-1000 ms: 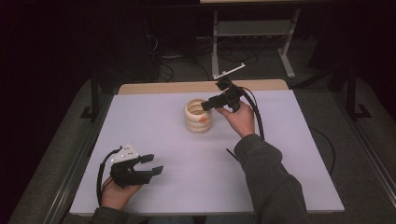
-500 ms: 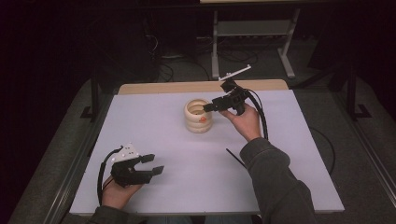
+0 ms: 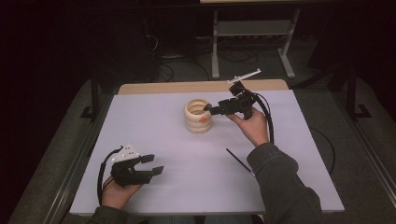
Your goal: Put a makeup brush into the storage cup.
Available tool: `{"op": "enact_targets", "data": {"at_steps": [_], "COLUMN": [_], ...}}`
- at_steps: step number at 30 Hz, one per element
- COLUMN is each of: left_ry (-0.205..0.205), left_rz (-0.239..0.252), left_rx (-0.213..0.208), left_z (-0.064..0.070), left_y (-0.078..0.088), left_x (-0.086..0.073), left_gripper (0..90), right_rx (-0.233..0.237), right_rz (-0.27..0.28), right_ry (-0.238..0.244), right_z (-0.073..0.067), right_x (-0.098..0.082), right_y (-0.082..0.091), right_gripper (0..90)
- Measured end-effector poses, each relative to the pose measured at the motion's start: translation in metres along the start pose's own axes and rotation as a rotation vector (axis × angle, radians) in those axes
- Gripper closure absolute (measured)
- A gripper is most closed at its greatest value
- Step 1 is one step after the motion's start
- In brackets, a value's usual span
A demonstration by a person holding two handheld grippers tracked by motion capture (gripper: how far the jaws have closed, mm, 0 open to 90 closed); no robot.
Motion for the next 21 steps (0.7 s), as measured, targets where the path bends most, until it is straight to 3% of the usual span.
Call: {"op": "enact_targets", "data": {"at_steps": [2,13,21], "left_ry": [0.007,0.003,0.007], "left_rz": [0.007,0.011,0.004], "left_rx": [0.000,0.007,-0.002], "left_z": [0.000,0.002,0.002], "left_y": [0.000,0.003,0.001], "left_x": [0.001,0.000,0.000], "left_gripper": [39.1,38.9,38.2], "right_rx": [0.008,-0.004,0.010], "right_rz": [0.006,0.005,0.009], "right_ry": [-0.012,0.037,0.026], "right_z": [-0.002,-0.012,-0.010], "right_x": [-0.002,-0.026,-0.041], "right_y": [0.002,0.016,0.020], "right_gripper": [36.2,35.3,35.0]}}
Point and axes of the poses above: each handheld gripper's, and its own axes: y roughly backward along the jaws, x roughly out of its top, z roughly to its right, the point moved 1 cm from there along -y, roughly forward along the jaws, and after that the axes turned 8 degrees about -z, right-handed, at the moved point
